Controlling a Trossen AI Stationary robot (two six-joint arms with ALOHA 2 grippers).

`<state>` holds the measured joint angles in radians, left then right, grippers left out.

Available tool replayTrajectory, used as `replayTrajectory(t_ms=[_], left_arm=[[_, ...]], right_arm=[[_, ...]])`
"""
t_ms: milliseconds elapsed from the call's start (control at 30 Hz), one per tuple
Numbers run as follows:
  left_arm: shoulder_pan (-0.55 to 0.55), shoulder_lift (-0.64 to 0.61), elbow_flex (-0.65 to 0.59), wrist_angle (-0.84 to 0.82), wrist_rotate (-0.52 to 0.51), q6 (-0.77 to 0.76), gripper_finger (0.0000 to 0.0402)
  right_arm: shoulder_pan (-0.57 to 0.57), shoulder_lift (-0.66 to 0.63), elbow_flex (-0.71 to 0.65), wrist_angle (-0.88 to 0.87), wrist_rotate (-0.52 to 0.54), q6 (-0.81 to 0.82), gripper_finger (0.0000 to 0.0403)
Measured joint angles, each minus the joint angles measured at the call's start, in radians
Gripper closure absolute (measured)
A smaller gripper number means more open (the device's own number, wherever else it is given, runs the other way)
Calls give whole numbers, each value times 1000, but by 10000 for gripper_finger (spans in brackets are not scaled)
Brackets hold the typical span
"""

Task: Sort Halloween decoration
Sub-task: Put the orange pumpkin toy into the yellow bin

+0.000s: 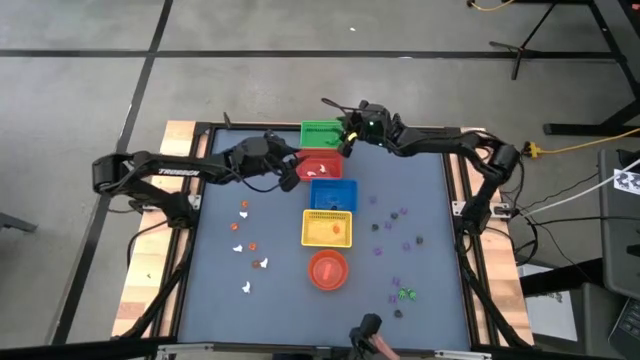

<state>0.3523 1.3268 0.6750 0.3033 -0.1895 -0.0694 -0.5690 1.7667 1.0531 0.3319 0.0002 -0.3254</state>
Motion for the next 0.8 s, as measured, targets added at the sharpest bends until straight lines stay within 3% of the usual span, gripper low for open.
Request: replayTrajectory(t_ms=[367,567,800], left_arm=[[0,-218,0,-553,8,-257,271],[0,-235,0,-844,8,-373,271],[0,-227,-1,-1067,8,-493,271]], right_arm=[[0,-131,0,-202,-19,12,242],[14,-144,0,-226,-39,63,242],[41,-144,0,-226,-82,66,242]])
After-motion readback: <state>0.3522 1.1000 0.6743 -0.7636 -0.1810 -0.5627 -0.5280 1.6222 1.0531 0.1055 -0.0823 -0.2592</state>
